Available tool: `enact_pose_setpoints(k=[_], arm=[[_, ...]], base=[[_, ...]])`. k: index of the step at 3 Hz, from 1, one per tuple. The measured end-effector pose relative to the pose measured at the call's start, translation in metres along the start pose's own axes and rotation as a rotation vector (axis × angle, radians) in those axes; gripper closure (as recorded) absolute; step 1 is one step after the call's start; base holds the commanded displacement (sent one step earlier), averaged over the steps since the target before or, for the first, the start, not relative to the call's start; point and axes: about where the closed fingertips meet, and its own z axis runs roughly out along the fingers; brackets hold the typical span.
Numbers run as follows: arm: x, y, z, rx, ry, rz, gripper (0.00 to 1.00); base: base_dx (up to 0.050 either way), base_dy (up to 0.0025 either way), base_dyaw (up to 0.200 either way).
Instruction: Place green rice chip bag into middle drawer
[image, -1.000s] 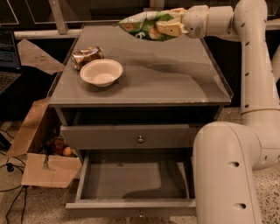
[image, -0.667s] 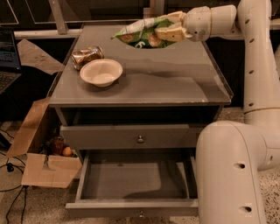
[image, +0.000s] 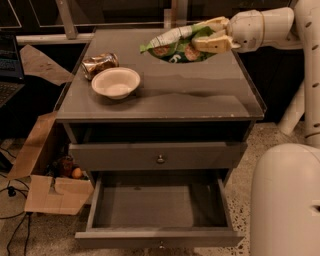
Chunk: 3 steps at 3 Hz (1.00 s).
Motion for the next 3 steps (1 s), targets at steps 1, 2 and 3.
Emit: enact_pose_setpoints(k=[1, 2, 3], arm=[[0.0054, 0.0081, -0.0076, 0.010, -0.041, -0.002, 1.00], [0.0062, 0.0091, -0.0080, 0.011, -0.045, -0.001, 1.00], [0.0046, 0.0104, 0.0006, -0.011, -0.041, 0.007, 1.00]], base=[[0.000, 0.00000, 0.000], [0.000, 0.00000, 0.000], [0.000, 0.00000, 0.000]])
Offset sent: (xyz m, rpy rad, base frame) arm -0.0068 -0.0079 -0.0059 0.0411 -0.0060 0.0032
